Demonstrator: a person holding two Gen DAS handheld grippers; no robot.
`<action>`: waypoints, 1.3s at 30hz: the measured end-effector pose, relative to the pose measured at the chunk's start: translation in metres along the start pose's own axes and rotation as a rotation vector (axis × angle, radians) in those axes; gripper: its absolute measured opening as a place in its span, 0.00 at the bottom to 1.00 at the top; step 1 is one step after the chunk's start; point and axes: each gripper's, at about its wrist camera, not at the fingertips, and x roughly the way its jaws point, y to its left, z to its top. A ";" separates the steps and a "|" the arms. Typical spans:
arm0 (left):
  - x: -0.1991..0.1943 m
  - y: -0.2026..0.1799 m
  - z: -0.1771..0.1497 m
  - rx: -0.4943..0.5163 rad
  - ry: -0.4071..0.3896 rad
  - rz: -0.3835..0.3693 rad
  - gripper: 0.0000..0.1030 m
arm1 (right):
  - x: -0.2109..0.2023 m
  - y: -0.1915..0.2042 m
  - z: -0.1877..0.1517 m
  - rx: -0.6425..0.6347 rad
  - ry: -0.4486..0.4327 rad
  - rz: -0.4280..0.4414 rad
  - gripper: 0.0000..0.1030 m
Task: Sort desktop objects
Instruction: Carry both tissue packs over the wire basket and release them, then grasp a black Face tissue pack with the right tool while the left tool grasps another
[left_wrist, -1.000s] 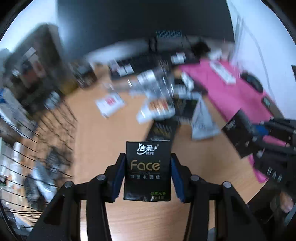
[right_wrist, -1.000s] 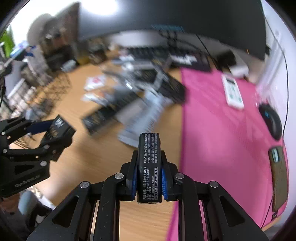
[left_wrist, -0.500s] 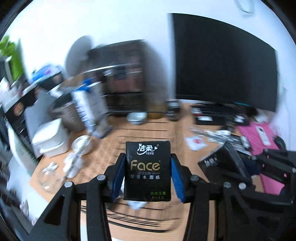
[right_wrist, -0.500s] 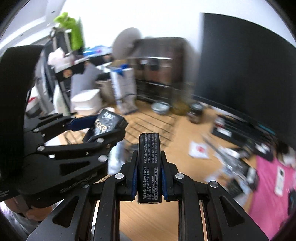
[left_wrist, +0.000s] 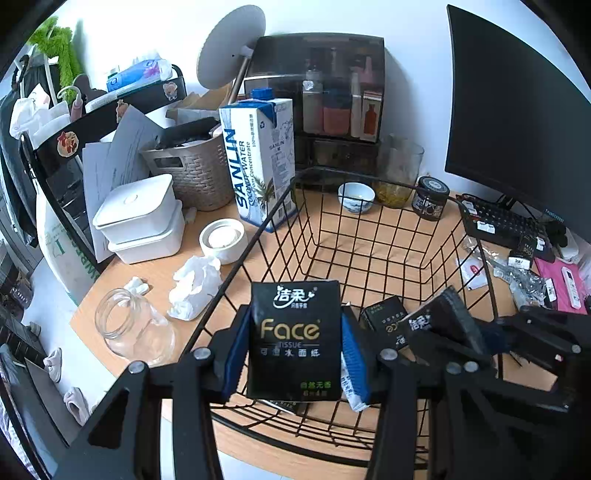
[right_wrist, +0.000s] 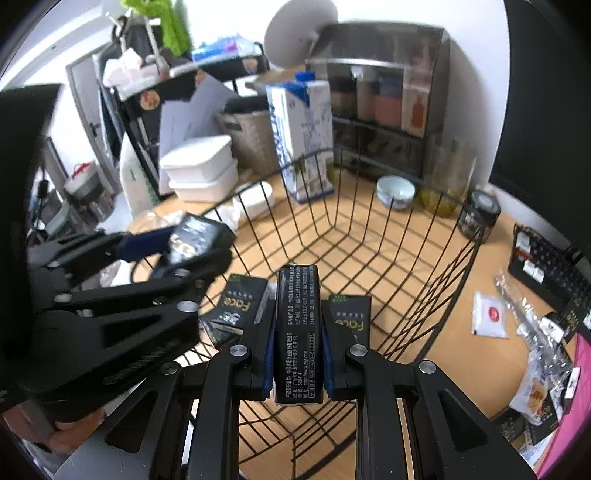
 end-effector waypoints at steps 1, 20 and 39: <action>0.001 0.000 -0.001 0.001 0.006 0.003 0.51 | 0.002 -0.001 -0.001 0.002 0.004 0.000 0.20; -0.021 -0.058 0.000 0.114 -0.028 -0.052 0.70 | -0.074 -0.041 -0.031 0.034 -0.097 -0.044 0.30; 0.012 -0.267 -0.054 0.541 0.080 -0.272 0.70 | -0.085 -0.225 -0.133 0.118 0.097 -0.386 0.48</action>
